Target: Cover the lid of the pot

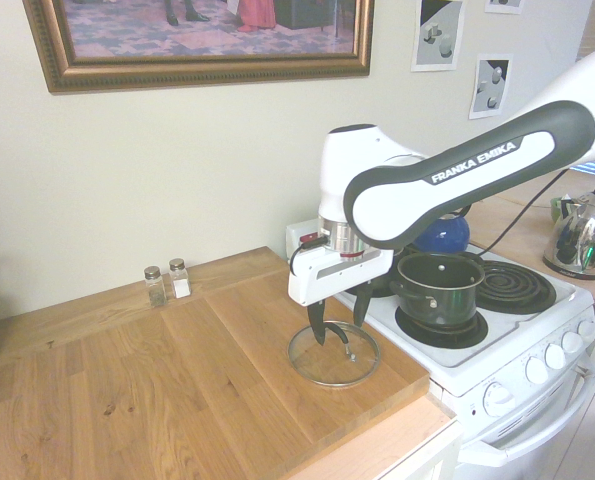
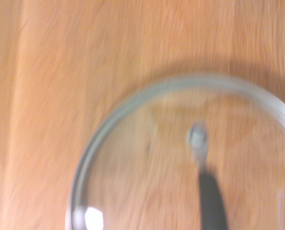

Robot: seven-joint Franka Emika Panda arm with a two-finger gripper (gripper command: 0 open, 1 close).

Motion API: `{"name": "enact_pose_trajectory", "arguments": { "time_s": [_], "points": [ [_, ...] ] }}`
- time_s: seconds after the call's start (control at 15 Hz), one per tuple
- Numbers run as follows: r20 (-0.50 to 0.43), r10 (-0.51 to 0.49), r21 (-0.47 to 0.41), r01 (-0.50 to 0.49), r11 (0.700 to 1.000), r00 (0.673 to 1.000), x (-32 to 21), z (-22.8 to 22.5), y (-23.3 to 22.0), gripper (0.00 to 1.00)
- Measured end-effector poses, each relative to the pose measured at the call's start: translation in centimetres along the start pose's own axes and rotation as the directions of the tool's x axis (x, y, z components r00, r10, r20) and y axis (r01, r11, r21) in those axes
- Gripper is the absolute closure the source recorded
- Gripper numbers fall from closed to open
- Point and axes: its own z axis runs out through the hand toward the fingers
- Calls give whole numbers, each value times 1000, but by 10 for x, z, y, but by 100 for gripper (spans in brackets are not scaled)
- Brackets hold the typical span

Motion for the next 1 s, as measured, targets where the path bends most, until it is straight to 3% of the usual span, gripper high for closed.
{"name": "enact_pose_trajectory", "arguments": {
  "time_s": [0.07, 0.13, 1.0],
  "points": [
    [0, 7, 0, -7, 1000, 1000, 7, 3, -3, 0],
    [-2, 12, 1, -12, 1000, 1000, 11, 4, -5, 100],
    [14, -2, -53, 2, 999, 1000, 1, 13, -4, 100]
  ]
}}
